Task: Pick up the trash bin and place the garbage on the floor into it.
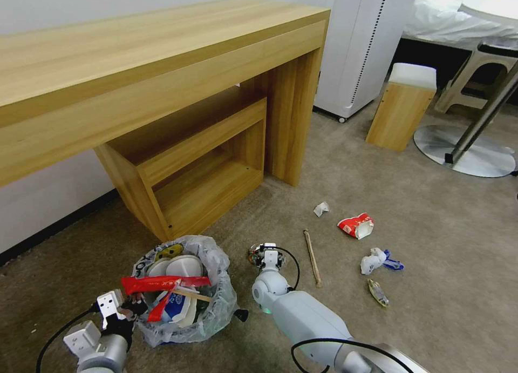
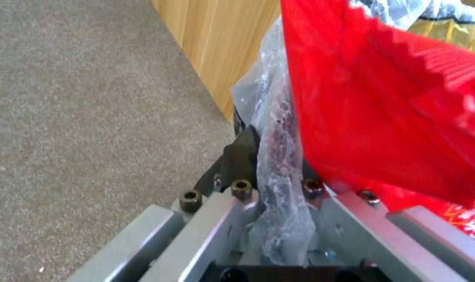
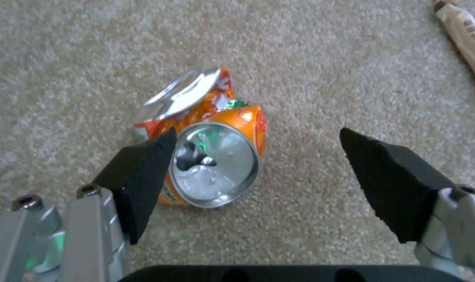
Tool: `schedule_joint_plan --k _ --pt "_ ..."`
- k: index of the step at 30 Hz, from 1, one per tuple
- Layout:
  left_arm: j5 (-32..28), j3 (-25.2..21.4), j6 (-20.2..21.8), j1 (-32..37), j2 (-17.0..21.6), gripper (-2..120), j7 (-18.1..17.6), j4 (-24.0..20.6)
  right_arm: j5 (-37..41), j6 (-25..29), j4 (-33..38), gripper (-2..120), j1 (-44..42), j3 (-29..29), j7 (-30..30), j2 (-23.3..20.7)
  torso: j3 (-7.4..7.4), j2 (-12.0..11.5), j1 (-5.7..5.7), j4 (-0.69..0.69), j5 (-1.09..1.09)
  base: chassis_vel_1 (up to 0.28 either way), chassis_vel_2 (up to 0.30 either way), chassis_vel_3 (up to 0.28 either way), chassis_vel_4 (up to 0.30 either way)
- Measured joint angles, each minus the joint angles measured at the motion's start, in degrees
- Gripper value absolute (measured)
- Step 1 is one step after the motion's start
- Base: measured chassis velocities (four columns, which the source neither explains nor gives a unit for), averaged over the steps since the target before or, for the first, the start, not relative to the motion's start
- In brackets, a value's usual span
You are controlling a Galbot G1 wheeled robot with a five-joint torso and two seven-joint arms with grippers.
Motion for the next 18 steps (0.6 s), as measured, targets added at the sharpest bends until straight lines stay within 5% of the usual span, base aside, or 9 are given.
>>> schedule_joint_plan --k 18 --pt "0.1 0.4 -0.1 -0.3 0.1 1 0.2 0.2 -3.0 1.5 -2.9 72 0.2 -0.1 -1.8 1.5 0.00 0.0 0.00 0.00 0.00 0.000 0.000 0.000 0.000"
